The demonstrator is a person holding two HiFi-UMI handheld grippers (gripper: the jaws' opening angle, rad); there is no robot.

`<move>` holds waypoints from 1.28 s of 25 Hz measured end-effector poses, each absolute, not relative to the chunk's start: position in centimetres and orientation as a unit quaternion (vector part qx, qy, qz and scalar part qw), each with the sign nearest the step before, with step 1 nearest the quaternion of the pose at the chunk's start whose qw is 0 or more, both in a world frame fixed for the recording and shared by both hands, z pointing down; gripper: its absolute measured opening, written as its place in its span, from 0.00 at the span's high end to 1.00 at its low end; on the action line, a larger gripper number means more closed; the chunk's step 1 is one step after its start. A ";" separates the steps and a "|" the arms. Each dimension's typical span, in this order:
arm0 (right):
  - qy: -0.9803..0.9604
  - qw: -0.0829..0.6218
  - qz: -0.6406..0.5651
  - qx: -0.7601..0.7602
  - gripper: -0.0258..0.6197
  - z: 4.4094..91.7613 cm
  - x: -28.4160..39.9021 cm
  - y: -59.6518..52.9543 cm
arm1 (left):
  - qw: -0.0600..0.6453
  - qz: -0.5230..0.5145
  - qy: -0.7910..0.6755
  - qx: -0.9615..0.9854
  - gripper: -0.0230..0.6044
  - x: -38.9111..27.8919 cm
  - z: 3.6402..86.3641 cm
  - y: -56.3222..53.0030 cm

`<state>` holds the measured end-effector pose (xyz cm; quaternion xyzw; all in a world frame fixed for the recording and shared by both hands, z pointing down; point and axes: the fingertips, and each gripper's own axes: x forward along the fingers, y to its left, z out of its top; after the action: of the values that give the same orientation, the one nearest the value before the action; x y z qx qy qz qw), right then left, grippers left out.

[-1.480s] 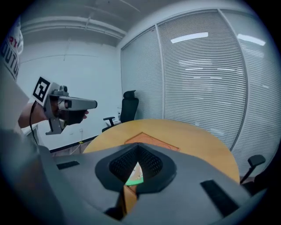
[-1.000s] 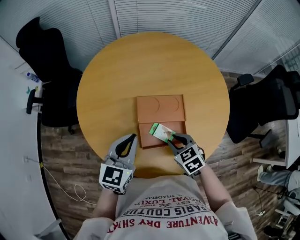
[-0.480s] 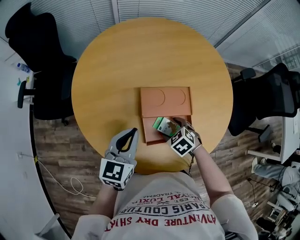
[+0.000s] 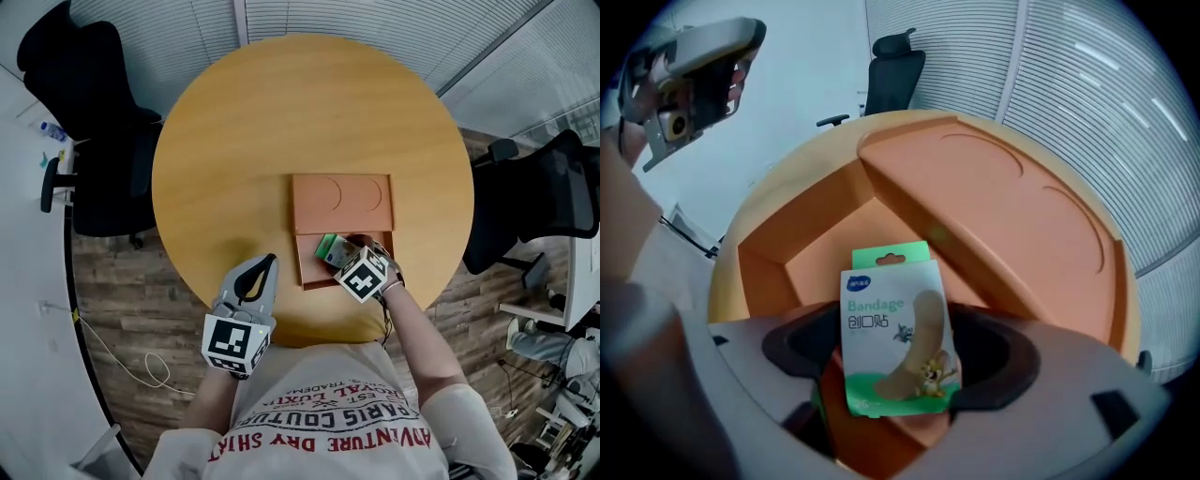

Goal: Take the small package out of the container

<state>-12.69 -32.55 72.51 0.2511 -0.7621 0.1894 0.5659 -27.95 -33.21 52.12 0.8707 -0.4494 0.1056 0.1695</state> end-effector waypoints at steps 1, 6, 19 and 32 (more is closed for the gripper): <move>-0.764 0.564 0.190 0.250 0.36 72.5 -12.7 -32.6 | 0.169 0.106 -0.450 0.870 0.94 -28.0 52.1 -33.2; -0.767 0.568 0.180 0.238 0.39 72.4 -12.5 -32.4 | 0.164 0.107 -0.450 0.871 0.94 -28.0 51.9 -32.9; -0.789 0.574 0.102 0.196 0.40 69.5 -13.3 -31.5 | 0.148 0.112 -0.455 0.871 0.94 -27.6 50.5 -32.5; -0.828 0.492 0.058 0.262 0.40 61.3 -12.4 -31.6 | 0.113 0.113 -0.454 0.877 0.94 -25.6 47.6 -31.0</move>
<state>-12.41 -31.56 61.33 0.2619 -0.8282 0.0584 0.4921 -25.60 -30.99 47.62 0.8767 -0.4538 0.1125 0.1132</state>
